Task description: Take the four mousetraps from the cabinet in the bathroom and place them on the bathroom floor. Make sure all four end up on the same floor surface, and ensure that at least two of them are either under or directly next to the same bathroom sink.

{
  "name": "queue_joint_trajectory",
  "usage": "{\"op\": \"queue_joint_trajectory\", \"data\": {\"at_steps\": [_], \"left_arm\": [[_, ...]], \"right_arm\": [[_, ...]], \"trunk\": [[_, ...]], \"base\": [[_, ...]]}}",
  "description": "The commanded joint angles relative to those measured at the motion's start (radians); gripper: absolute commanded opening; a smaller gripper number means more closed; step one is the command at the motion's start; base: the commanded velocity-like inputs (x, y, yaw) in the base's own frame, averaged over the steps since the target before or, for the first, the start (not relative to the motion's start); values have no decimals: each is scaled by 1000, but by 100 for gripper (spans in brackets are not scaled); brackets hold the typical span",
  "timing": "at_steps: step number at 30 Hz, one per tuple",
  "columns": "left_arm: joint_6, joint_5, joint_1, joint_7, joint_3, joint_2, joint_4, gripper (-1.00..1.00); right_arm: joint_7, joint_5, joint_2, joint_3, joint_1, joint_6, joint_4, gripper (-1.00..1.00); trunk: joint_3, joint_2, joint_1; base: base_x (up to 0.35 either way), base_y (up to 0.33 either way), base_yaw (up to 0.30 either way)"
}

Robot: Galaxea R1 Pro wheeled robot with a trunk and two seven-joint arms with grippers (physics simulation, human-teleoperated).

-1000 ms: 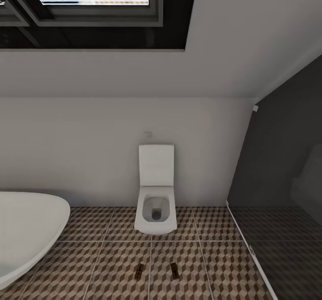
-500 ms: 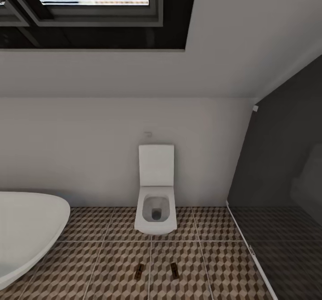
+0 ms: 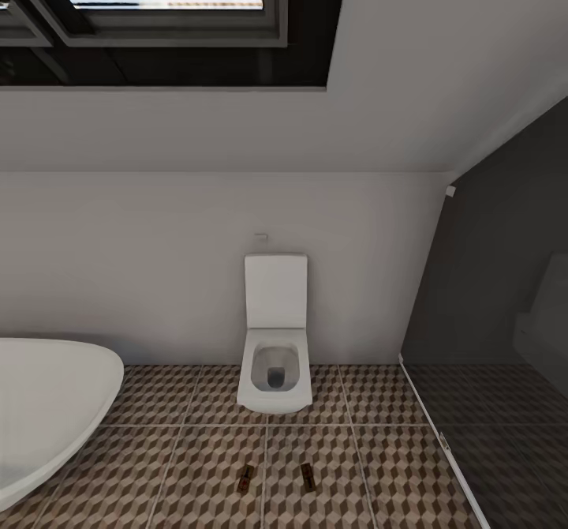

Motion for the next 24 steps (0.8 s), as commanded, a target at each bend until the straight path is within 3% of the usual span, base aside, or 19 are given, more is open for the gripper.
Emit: {"op": "queue_joint_trajectory", "data": {"at_steps": [1, 24], "left_arm": [[4, 7, -1, 2, -9, 0, 0, 100], [4, 7, -1, 2, -8, 0, 0, 100]], "right_arm": [[-3, -7, 0, 9, -1, -2, 0, 100], [-3, -7, 0, 8, -1, -2, 0, 100]], "trunk": [[-2, -2, 1], [-2, -2, 1]], "base": [[0, 0, 0], [0, 0, 0]]}}
